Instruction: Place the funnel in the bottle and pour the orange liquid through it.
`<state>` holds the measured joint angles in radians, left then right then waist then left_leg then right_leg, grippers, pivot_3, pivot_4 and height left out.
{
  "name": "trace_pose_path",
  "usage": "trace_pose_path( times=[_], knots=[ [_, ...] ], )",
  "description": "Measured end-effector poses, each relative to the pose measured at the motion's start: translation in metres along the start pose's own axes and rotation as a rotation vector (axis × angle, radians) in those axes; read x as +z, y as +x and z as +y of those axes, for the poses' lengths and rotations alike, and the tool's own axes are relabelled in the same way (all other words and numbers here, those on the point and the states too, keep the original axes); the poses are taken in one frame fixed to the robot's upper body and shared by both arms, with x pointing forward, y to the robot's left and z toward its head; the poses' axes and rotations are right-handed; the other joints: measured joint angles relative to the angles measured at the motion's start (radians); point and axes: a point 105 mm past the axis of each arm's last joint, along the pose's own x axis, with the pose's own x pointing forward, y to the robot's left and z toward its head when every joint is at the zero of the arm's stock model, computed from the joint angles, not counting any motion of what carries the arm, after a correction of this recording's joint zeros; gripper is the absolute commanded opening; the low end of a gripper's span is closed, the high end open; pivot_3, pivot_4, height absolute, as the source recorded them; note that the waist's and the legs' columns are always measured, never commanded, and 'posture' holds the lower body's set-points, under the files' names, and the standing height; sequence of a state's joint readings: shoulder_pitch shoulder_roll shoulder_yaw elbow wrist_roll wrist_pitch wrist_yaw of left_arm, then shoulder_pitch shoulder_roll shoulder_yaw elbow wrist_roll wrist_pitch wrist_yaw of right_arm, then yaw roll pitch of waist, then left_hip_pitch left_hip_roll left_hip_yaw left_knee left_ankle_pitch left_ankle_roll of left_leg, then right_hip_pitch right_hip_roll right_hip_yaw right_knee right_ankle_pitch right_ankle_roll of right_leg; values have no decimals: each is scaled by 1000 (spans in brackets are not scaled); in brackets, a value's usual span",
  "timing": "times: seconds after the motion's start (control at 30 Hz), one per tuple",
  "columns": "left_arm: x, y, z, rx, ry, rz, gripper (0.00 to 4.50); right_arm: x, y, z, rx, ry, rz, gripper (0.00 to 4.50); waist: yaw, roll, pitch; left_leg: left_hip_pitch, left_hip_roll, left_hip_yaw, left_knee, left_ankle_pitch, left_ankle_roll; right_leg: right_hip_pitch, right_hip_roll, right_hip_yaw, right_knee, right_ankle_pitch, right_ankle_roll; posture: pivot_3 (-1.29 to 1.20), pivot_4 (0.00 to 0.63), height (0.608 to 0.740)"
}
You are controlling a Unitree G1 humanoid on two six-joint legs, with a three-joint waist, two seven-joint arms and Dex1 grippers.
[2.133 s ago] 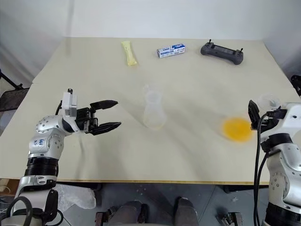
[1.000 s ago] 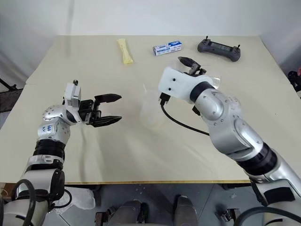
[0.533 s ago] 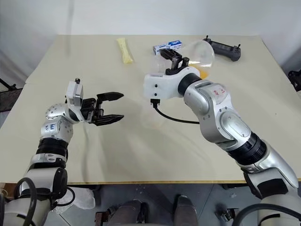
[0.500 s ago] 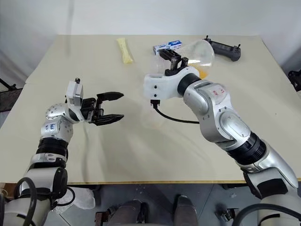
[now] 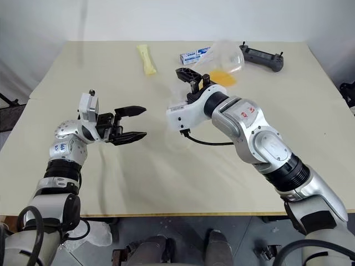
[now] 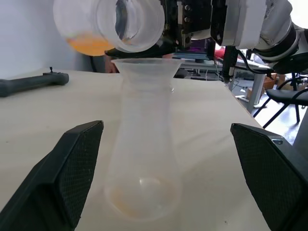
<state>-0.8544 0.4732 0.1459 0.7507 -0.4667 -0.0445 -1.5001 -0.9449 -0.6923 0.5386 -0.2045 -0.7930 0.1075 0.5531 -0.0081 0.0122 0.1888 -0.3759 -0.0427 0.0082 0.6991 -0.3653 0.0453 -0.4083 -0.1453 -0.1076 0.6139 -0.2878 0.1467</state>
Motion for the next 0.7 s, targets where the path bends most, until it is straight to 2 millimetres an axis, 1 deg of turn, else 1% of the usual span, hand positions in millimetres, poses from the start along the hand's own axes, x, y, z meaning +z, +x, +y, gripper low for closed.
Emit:
trace_pose_path(
  times=[0.13,0.27,0.43,0.57,0.7],
  knots=[
    [0,0,0,1,-2,0,4500,-2,1,2,4,-33,-10,2771,0,0,0,0,0,0,0,0,0,0,0,0,0,0,0,0,150,740],
    [-1,0,0,2,-4,0,4500,-9,0,0,-2,-53,3,2771,0,0,0,0,0,0,0,0,0,0,0,0,1,0,0,0,150,740],
    [-1,0,0,3,-6,1,4500,-7,1,1,0,-84,-14,2771,-4,0,0,0,0,0,0,0,0,0,0,0,2,0,0,0,150,740],
    [0,0,1,1,-2,0,4500,-13,0,-1,-5,-97,-2,2771,-6,0,0,0,0,0,0,0,0,-1,0,0,2,0,0,0,150,740],
    [0,0,1,2,-3,0,4500,-13,0,2,7,-119,-8,2771,-12,0,0,0,0,-1,0,0,0,-1,0,0,3,0,0,0,150,740]
  ],
)
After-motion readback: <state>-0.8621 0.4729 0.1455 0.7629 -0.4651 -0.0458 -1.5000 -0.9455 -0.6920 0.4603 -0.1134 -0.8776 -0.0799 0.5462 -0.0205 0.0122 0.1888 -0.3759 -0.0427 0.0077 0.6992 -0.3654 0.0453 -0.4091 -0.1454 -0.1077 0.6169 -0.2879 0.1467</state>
